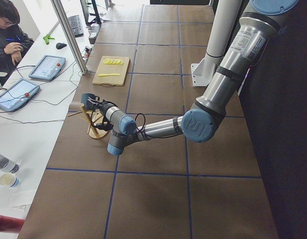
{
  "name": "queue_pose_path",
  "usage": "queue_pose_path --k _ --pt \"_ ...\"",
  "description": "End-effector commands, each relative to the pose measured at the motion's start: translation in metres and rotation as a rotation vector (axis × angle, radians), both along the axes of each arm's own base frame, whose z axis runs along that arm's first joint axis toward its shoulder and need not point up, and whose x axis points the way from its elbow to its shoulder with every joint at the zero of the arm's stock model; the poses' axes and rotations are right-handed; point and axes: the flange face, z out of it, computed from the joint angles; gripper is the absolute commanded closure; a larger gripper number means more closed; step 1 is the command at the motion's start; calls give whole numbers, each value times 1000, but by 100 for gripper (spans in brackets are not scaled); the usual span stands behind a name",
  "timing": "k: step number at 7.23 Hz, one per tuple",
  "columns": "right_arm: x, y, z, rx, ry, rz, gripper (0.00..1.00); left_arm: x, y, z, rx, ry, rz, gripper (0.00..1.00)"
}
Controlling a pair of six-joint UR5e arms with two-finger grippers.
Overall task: Hang cup on storage rack
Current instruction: 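Hook the mug handle onto a peg of the wooden rack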
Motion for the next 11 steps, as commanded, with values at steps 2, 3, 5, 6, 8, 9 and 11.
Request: queue_pose_path --k 2,3,5,6,8,9,11 --pt "0 0 1 -3 0 0 0 -26 -1 -23 170 -179 28 0" --pt "0 1 2 -6 -2 0 0 -46 -7 -36 253 -324 59 0" --pt "0 1 2 -7 -3 0 0 -80 -14 -78 453 -608 128 0" --pt "0 1 2 -7 -3 0 0 -93 -16 -86 561 -739 155 0" --pt "0 1 3 -9 -3 0 0 -106 -25 -83 748 -940 120 0" --pt "0 1 4 -11 -3 0 0 -103 -27 -73 834 -1030 119 0" --pt "0 2 5 -15 -3 1 0 -102 -25 -33 1006 -1219 147 0"
